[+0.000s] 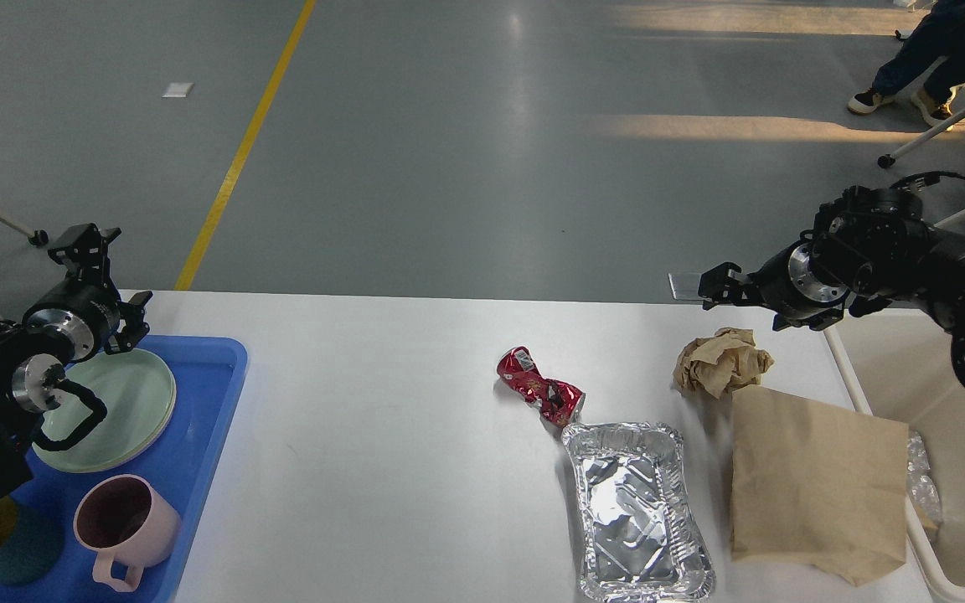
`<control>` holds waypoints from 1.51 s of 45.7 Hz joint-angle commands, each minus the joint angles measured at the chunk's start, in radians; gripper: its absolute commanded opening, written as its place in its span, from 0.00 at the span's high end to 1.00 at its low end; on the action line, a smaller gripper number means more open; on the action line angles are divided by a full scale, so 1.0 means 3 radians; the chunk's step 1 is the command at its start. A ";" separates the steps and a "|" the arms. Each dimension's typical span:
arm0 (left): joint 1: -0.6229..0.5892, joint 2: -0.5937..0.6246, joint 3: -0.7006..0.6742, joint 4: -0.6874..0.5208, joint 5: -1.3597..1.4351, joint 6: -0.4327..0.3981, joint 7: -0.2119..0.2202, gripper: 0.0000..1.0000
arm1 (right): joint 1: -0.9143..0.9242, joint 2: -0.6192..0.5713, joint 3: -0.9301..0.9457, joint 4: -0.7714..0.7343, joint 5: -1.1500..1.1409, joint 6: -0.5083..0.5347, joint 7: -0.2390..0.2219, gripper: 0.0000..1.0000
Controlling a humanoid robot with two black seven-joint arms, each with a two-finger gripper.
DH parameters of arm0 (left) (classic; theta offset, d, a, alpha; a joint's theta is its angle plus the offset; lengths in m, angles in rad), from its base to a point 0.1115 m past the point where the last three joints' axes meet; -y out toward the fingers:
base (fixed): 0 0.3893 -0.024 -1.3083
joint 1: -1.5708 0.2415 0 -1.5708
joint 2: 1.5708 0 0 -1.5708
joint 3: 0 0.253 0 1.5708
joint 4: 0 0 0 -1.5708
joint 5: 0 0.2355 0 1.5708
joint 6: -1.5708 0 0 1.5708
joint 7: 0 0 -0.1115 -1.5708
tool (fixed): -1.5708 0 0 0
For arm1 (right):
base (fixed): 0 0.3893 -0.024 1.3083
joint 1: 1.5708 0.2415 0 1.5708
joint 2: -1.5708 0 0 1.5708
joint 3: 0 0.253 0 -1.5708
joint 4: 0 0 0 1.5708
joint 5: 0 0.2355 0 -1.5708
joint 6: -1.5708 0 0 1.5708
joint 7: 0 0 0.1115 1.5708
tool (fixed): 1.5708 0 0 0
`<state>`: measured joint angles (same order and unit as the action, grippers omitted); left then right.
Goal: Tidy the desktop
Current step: 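Lower the right gripper onto the crumpled brown paper, then close the right gripper on the crumpled paper and lift it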
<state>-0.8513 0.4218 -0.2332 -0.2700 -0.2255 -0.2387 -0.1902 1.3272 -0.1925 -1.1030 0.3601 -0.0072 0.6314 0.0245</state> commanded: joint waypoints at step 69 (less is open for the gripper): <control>0.0000 0.0000 0.0000 0.0000 0.0000 -0.0002 0.0000 0.04 | -0.0564 0.0233 -0.0169 -0.0203 0.0014 -0.0627 -0.0005 0.80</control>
<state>-0.8513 0.4218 -0.2332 -0.2700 -0.2255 -0.2388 -0.1902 1.1550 -0.1224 -1.1536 0.3008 -0.0041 0.4446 0.0233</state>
